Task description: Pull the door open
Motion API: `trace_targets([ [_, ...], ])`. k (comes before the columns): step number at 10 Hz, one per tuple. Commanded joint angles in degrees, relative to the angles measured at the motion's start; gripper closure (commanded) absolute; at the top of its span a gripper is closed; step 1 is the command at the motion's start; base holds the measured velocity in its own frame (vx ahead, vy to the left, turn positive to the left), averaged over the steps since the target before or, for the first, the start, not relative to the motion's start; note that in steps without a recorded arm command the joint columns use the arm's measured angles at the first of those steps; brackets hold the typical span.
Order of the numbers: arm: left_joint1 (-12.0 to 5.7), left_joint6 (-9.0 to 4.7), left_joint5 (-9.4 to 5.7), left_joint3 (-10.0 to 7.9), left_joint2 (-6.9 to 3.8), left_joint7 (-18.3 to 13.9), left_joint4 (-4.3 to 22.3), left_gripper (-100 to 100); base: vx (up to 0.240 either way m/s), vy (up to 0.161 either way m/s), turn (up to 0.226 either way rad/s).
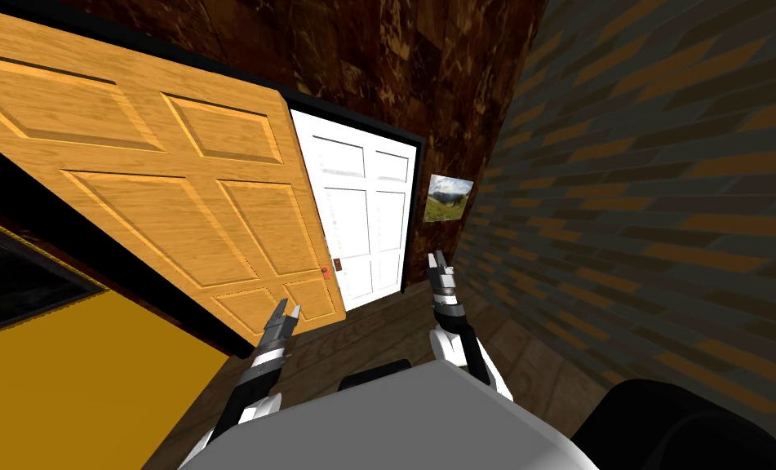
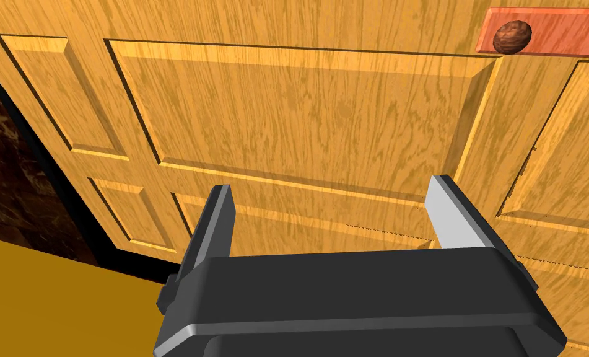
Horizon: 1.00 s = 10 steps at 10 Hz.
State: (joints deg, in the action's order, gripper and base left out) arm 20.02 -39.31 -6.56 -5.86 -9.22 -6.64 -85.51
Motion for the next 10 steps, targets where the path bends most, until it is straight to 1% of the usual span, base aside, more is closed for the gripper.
trace_targets([
  [1,-0.67,-0.58,-0.06,-0.34,-0.36,-0.3,2.7,-100,0.087,0.005,-0.042],
  [10,-3.22,-3.45,-0.44,-2.07,-2.21,-1.9,15.2,-100,0.100,0.008,-0.039],
])
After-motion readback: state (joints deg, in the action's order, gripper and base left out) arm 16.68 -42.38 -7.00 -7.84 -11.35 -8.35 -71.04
